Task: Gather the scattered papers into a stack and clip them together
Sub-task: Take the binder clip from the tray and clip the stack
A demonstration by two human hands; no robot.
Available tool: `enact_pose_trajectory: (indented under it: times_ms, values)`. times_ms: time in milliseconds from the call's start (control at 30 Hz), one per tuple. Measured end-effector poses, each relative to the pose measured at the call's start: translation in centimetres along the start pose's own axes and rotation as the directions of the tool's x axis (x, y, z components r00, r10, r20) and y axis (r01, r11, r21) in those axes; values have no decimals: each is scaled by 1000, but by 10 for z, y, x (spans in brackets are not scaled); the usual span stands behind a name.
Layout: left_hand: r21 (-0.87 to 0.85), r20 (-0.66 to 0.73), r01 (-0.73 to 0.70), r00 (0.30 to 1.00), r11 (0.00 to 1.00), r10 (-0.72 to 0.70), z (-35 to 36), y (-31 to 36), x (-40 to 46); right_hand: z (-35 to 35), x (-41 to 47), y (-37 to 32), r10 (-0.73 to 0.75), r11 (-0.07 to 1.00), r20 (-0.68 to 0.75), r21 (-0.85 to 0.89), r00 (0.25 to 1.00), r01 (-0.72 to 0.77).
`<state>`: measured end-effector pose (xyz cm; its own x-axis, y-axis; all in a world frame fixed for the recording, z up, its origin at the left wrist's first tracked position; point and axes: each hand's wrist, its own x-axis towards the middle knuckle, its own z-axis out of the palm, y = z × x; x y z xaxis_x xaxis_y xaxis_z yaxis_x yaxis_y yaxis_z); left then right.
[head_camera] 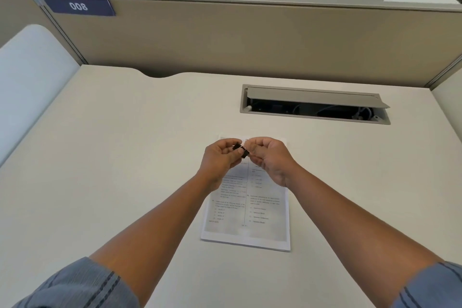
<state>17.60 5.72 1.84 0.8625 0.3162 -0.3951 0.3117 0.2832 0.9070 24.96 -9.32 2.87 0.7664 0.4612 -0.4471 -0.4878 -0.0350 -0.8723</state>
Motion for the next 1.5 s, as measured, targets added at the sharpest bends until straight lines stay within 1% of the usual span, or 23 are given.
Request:
enact_pose_trajectory:
  times_ms: [33, 100, 233, 367, 467, 533, 600, 667, 767, 900, 1067, 1133, 1200, 1267, 1300, 1400, 1500]
  values:
    - [-11, -10, 4, 1000, 1000, -4, 0, -1, 2, 1, 2, 0, 35, 999, 23, 19, 999, -35]
    - [-29, -22, 7, 1000, 1000, -8, 0, -3, 4, 3, 5, 0, 52, 998, 35, 42, 998, -53]
    - [-61, -45, -6, 999, 998, 3, -1, -5, 10, 10, 15, 2, 39, 997, 4, 65, 999, -39]
    - [-46, -61, -12, 998, 999, 9, -2, -5, 14, 18, 31, 4, -22, 1000, -65, -3, 998, 22]
    - [37, -88, -42, 995, 998, 45, -2, -5, 17, 22, 45, 4, -29, 999, -144, -26, 989, 26]
    - [124, -142, -49, 988, 991, 66, -1, -7, 19, 25, 56, 4, -2, 1000, -192, -23, 981, -3]
    - [205, -199, -40, 977, 978, 81, -1, -11, 22, 26, 66, 4, 33, 999, -219, -10, 975, -36]
    - [262, -216, -25, 973, 965, 84, -2, -17, 26, 27, 74, 5, 57, 998, -226, -11, 972, -61]
    - [274, -217, 6, 975, 962, 56, -4, -21, 31, 24, 82, 9, 84, 996, -219, -12, 972, -89]
    - [297, -235, 39, 971, 954, 33, -7, -21, 36, 18, 88, 14, 84, 993, -202, -61, 976, -98]
    - [263, -283, 78, 959, 962, 0, -6, -21, 36, 10, 87, 20, 53, 996, -169, -58, 984, -64]
    - [364, -334, 82, 941, 928, 48, -3, -22, 34, 10, 88, 22, 34, 996, -158, -72, 987, -46]
    - [529, -366, 129, 926, 839, 88, 1, -25, 32, 10, 87, 24, 18, 996, -156, -85, 988, -31]
    - [609, -357, 176, 931, 774, 69, 6, -22, 28, 9, 86, 26, -3, 996, -147, -91, 989, -11]
    - [612, -348, 186, 936, 769, 50, 8, -19, 28, 8, 86, 26, -11, 996, -138, -87, 990, -1]
    - [543, -364, 238, 931, 805, -30, 12, -7, 31, 7, 82, 25, -27, 998, -99, -57, 995, 22]
    - [491, -406, 336, 904, 804, -129, 7, 0, 42, 5, 82, 26, -35, 998, -83, -58, 996, 31]
